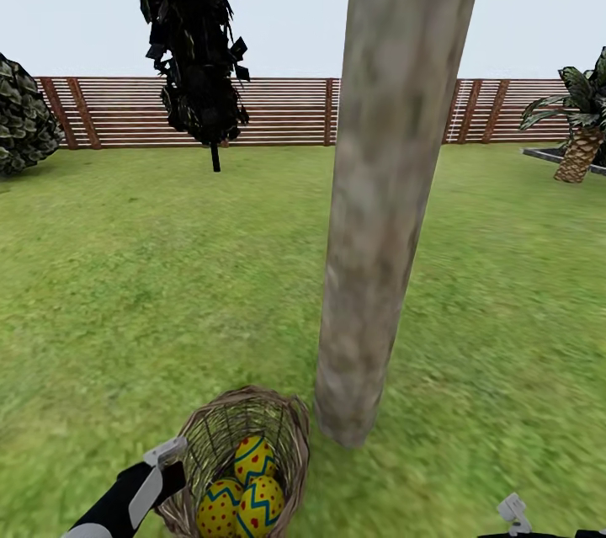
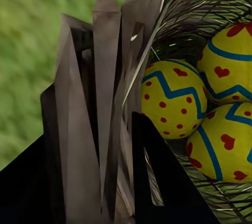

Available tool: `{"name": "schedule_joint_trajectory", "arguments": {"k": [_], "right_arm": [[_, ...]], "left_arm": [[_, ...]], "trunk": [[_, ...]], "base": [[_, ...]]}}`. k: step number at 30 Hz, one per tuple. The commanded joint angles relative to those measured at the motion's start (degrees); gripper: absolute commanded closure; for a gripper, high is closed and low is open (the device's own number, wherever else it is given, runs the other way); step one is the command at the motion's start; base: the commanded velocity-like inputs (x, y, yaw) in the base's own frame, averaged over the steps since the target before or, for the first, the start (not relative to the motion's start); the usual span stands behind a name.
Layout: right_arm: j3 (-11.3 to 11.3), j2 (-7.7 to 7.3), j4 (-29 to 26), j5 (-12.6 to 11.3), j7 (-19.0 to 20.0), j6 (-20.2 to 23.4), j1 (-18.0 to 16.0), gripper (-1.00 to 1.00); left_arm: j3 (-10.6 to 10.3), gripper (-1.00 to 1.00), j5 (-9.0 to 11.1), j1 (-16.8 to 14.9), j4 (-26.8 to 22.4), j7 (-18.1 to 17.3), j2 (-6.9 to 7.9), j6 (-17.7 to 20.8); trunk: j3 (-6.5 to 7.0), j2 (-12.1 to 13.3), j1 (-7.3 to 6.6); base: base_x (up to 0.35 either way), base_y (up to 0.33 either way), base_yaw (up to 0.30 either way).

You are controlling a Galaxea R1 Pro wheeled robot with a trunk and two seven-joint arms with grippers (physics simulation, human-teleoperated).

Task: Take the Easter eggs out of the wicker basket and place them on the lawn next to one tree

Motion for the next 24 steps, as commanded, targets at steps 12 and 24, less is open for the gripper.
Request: {"name": "schedule_joint_trajectory", "arguments": {"k": [12,24], "right_arm": [[-0.48,0.04,-0.05,0.39,0.34,0.6,-0.02,-1.0],[-0.45,0.05,-0.05,0.39,0.34,0.6,-0.02,-1.0]], "left_arm": [[-0.03,-1.0,-1.28,0.11,2.08,0.73,-0.08,-2.61],[0.05,-1.0,-1.03,0.09,1.83,0.65,-0.08,-2.58]], "trunk": [[-0.06,-0.01,0.01],[0.48,1.2,-0.65]], "base": [[0.0,0.0,0.0],[0.0,0.0,0.0]]}}
